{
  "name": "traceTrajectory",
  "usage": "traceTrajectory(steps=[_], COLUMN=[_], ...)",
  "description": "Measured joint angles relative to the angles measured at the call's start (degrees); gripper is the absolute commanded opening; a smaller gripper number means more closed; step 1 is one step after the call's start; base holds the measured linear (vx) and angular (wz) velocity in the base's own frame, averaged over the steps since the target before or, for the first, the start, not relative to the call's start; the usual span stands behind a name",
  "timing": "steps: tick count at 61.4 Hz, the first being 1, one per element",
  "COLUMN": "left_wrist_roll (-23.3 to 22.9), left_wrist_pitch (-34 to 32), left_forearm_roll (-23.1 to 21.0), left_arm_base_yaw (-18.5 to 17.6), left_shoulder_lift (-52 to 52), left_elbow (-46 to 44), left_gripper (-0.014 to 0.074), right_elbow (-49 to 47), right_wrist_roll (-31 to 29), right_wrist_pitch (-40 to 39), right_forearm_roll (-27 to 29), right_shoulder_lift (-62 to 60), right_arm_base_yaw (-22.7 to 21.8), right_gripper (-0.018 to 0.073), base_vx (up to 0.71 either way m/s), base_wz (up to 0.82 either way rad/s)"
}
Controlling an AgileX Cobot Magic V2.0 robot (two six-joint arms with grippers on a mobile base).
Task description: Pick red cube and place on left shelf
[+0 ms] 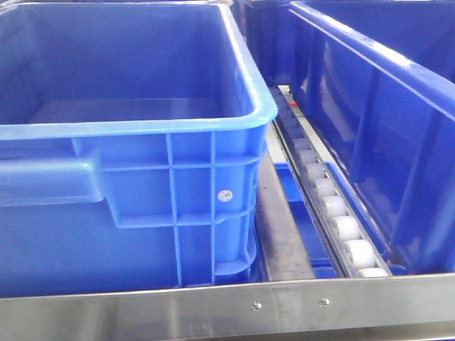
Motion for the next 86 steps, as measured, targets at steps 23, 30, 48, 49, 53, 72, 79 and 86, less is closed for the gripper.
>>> traceTrajectory(steps=[23,30,48,49,53,72,79,86], left_wrist_roll=[0.0,0.0,0.0,0.0,0.0,0.0,0.0,0.0], left_wrist_pitch=[0.0,0.0,0.0,0.0,0.0,0.0,0.0,0.0], left_forearm_roll=[0.0,0.0,0.0,0.0,0.0,0.0,0.0,0.0], left_arm_base_yaw=[0.0,0.0,0.0,0.0,0.0,0.0,0.0,0.0], left_shoulder_lift=[0.0,0.0,0.0,0.0,0.0,0.0,0.0,0.0], left_elbow=[0.0,0.0,0.0,0.0,0.0,0.0,0.0,0.0], left_gripper=[0.0106,0.0106,0.0106,0.0106,0.0106,0.0106,0.0106,0.0106], right_elbow=[0.42,0.42,8.6,9.52,14.4,28.02,28.07,28.07], right_wrist_roll=[0.0,0.0,0.0,0.0,0.0,0.0,0.0,0.0], right_wrist_pitch=[-0.01,-0.01,-2.58,-3.12,-5.99,-18.84,-19.2,-19.2], right_forearm_roll=[0.0,0.0,0.0,0.0,0.0,0.0,0.0,0.0], right_shoulder_lift=[-3.24,-3.24,-7.94,-8.23,-9.47,-15.58,-15.7,-15.7], right_arm_base_yaw=[0.0,0.0,-2.34,-2.73,-4.76,-9.05,-9.26,-9.26], right_gripper=[0.0049,0.0049,0.0049,0.0049,0.0049,0.0049,0.0049,0.0049], base_vx=[0.0,0.0,0.0,0.0,0.0,0.0,0.0,0.0], base_wz=[0.0,0.0,0.0,0.0,0.0,0.0,0.0,0.0])
